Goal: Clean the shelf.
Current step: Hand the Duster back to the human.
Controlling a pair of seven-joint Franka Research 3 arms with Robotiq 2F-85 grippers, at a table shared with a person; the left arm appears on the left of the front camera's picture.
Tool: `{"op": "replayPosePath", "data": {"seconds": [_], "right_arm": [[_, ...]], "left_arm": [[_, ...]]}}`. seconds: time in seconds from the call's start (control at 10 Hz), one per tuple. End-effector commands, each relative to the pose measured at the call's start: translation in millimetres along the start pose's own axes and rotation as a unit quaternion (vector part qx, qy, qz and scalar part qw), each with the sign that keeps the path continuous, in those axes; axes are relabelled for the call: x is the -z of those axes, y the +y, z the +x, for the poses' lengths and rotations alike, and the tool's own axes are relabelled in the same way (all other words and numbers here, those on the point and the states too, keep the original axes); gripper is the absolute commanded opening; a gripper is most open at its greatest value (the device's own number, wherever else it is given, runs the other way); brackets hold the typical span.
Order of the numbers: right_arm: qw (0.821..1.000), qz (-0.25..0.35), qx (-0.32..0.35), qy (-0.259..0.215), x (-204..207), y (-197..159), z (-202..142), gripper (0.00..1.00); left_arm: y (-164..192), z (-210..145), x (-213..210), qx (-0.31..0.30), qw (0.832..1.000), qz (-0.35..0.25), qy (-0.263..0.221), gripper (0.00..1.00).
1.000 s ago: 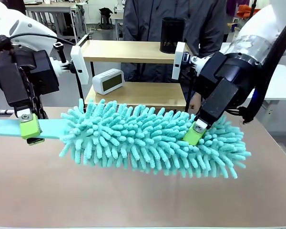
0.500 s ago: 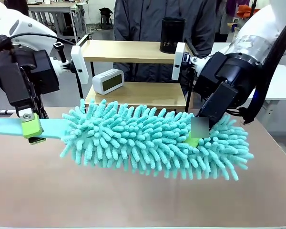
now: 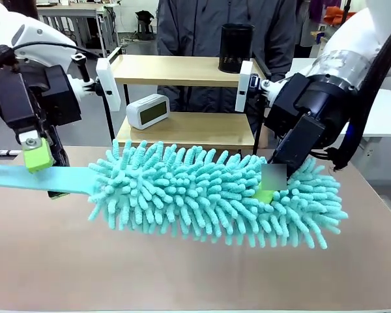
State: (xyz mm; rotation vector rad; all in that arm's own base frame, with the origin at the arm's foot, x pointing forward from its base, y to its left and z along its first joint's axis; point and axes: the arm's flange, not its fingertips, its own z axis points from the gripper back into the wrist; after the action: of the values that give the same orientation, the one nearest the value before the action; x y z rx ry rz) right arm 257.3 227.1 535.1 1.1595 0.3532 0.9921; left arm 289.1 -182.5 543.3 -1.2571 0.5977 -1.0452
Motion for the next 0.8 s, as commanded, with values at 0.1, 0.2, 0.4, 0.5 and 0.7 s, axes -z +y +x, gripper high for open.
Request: {"op": "replayPosePath", "data": {"seconds": [0.1, 0.2, 0.4, 0.5, 0.7], "right_arm": [[1.0, 0.009, -0.019, 0.019, -7, -1, -1, 0.0], [1.0, 0.004, -0.019, 0.014, -10, 0, -3, 0.0], [1.0, 0.005, -0.025, 0.001, -19, 1, -11, 0.0], [1.0, -0.002, -0.027, -0.016, -29, 4, -17, 0.0], [0.992, -0.042, -0.044, -0.111, -66, 19, -34, 0.0]], "left_arm": [[-5, -14, -22, 0.019, 0.998, 0.006, -0.068, 1.0], [-3, -28, -38, 0.026, 0.993, 0.001, -0.118, 1.0], [7, -76, -78, 0.036, 0.961, -0.003, -0.273, 1.0], [10, -103, -95, 0.047, 0.931, -0.001, -0.361, 1.0], [22, -148, -121, 0.051, 0.841, 0.017, -0.538, 1.0]]}}
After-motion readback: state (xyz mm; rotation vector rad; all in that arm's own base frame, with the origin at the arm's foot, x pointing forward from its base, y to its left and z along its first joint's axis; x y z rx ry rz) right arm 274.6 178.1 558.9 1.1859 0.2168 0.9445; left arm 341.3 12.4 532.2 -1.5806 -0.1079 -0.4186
